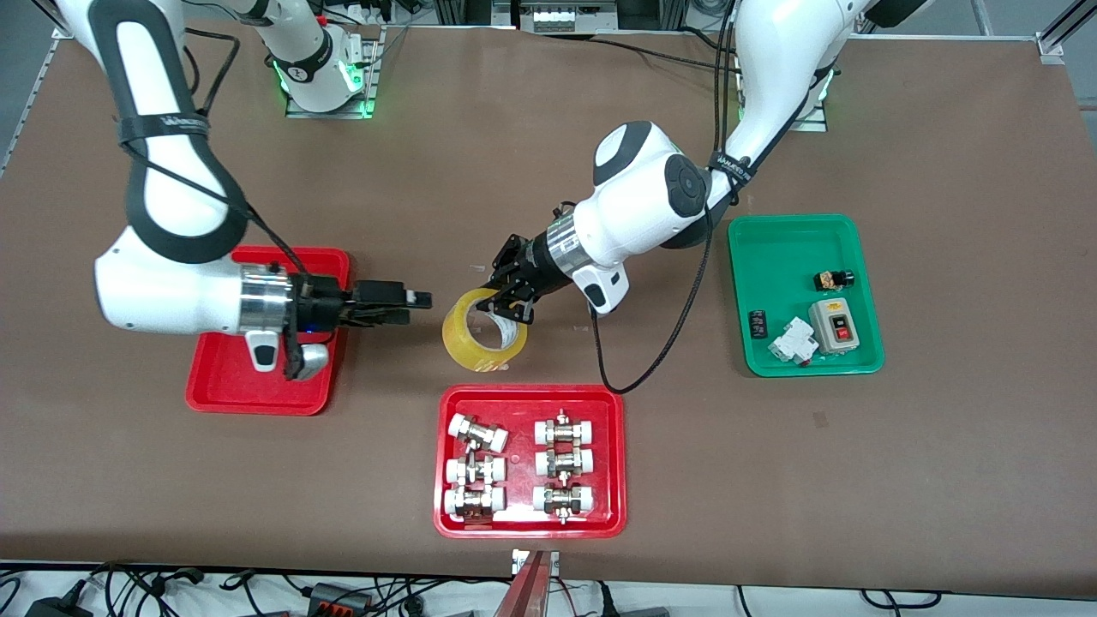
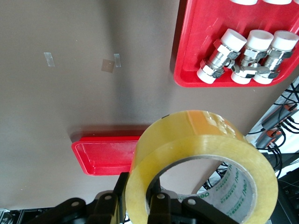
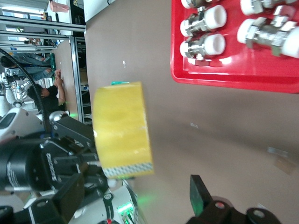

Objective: Left arm passes tape to right arm into tray
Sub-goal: 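Close the right gripper on the tape roll held by the left gripper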

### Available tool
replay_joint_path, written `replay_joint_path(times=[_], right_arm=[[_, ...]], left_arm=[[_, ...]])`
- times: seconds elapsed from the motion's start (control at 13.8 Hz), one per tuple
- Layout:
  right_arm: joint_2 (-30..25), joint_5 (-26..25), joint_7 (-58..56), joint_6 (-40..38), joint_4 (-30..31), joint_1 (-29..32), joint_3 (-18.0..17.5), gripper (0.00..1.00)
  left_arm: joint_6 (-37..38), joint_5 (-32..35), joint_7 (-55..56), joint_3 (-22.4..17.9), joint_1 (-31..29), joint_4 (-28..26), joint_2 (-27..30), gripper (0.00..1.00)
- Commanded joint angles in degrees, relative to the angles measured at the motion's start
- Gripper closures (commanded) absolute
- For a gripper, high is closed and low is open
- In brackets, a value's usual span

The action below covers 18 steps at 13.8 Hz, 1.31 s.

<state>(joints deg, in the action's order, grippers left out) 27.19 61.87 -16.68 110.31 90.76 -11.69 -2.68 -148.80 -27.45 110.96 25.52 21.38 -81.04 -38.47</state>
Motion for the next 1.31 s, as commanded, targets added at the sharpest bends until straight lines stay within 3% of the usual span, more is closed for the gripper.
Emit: replay_joint_path(times=[0.0, 0.36, 0.51, 0.58, 0.65, 0.73, 1.02, 1.09, 1.16, 1.23], right_arm=[[0.50, 2.99, -1.43, 3.49, -0.14, -2.10, 0.04, 0.00], [0.50, 2.47, -1.78, 4.47, -0.23, -2.46, 0.13, 0.00], [0.50, 2.38, -3.88, 5.35, -0.23, -2.55, 0.13, 0.51], [0.50, 2.38, -3.98, 5.35, -0.32, -2.64, 0.13, 0.73], [0.50, 2.38, -3.98, 5.35, -0.41, -2.64, 0.13, 0.87], [0.50, 2.38, -3.98, 5.44, -0.41, -2.64, 0.13, 0.98], [0.50, 2.29, -4.24, 5.70, -0.49, -2.64, 0.13, 1.00], [0.50, 2.29, -4.24, 5.70, -0.49, -2.64, 0.13, 1.00], [0.50, 2.29, -4.24, 5.70, -0.49, -2.64, 0.13, 1.00], [0.50, 2.29, -4.24, 5.70, -0.49, -2.64, 0.13, 1.00]], left_arm=[[-0.44, -1.20, 0.40, -0.21, 1.21, 2.64, -1.26, 0.99], [-0.44, -1.20, 0.31, -0.30, 1.12, 2.55, -1.26, 0.98], [-0.44, -1.20, 0.31, -0.21, 1.12, 2.55, -1.26, 0.97], [-0.44, -1.20, 0.31, -0.21, 1.04, 2.55, -1.26, 0.97], [-0.44, -1.29, 0.31, -0.21, 1.03, 2.55, -1.26, 0.97], [-0.44, -1.29, 0.31, -0.21, 1.03, 2.55, -1.26, 0.97], [-0.44, -1.47, 0.48, -0.21, 0.86, 2.55, -1.26, 0.94], [-0.44, -1.47, 0.75, -0.21, 0.86, 2.55, -1.26, 0.88], [-0.35, -0.95, 2.23, -0.38, 0.86, 2.55, -1.17, 0.71], [-0.26, -0.51, 2.50, -0.82, 0.95, 2.46, -1.17, 0.20]])
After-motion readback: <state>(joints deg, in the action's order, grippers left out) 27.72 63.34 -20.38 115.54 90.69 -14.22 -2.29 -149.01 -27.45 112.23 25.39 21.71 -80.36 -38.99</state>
